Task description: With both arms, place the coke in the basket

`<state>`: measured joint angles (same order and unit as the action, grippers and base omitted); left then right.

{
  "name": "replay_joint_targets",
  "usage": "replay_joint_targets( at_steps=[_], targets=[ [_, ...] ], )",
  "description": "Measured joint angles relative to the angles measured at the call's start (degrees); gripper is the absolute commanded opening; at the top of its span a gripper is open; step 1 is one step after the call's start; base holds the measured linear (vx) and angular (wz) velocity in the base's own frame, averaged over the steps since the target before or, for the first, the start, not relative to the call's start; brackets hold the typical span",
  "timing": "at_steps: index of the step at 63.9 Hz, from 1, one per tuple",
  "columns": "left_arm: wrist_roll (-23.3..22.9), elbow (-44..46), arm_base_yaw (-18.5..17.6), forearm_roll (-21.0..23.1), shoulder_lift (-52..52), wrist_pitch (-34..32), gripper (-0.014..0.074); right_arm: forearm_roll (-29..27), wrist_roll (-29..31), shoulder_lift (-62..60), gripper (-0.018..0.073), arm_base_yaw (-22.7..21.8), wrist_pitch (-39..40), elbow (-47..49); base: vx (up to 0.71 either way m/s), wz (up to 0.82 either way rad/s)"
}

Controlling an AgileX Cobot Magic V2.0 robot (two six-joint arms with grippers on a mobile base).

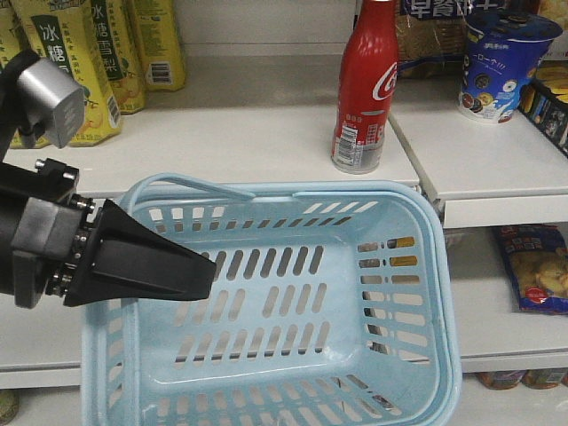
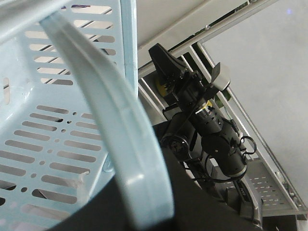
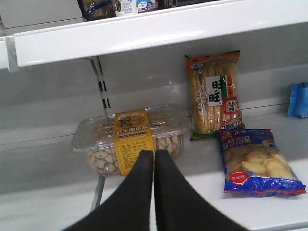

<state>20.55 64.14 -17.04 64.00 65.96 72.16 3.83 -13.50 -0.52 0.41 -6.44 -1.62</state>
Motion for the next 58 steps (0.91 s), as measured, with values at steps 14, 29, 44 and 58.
replay_joint_targets(
  at_steps=[14, 29, 44, 58],
  targets=[
    [0.0, 0.0, 0.0, 0.0, 0.0, 0.0, -0.0008, 0.0, 0.0, 0.0, -0.0005, 0.0, 0.0, 0.0, 0.0, 0.0],
    [0.0, 0.0, 0.0, 0.0, 0.0, 0.0, -0.0008, -9.6, -6.2, 0.0, -0.0005, 0.0, 8.0, 0.0, 0.0, 0.0],
    [0.0, 0.0, 0.0, 0.0, 0.0, 0.0, -0.0008, -24.9, -10.3, 0.0, -0.0005, 0.0, 19.1, 0.0, 0.0, 0.0],
    [0.0, 0.0, 0.0, 0.0, 0.0, 0.0, -0.0008, -23.4, -10.5, 0.0, -0.0001, 0.0, 8.9, 4.8, 0.0, 0.0]
  ],
)
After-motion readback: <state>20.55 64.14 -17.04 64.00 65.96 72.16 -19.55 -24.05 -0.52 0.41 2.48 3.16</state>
